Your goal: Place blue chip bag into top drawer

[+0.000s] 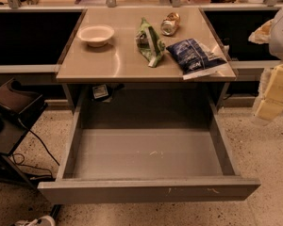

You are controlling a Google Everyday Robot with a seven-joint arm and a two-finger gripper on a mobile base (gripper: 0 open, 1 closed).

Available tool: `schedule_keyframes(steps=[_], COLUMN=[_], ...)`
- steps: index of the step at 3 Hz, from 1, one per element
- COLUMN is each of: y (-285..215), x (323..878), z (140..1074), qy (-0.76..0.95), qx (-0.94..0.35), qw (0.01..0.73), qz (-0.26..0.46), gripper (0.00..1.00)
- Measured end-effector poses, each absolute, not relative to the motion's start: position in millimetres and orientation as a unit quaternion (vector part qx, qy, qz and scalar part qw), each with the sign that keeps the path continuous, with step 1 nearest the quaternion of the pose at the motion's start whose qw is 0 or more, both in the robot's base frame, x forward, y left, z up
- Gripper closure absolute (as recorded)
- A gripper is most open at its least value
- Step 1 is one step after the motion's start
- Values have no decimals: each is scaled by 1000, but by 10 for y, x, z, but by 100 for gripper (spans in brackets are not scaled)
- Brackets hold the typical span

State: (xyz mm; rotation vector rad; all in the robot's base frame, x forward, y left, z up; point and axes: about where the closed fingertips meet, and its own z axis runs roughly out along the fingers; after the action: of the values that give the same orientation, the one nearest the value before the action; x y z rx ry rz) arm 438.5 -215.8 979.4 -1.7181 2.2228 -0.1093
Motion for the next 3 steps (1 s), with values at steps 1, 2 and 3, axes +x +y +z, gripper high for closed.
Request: schedule_keyframes(steps=[1,2,3], y=[-2158,-2171,-2142], x=[4387,4557,4872], z=[9794,9787,9832], qy=[780,779,777], qx=[-603,-599,-596], qw=[164,178,200], qz=[-38,-39,-45], gripper=[0,0,0])
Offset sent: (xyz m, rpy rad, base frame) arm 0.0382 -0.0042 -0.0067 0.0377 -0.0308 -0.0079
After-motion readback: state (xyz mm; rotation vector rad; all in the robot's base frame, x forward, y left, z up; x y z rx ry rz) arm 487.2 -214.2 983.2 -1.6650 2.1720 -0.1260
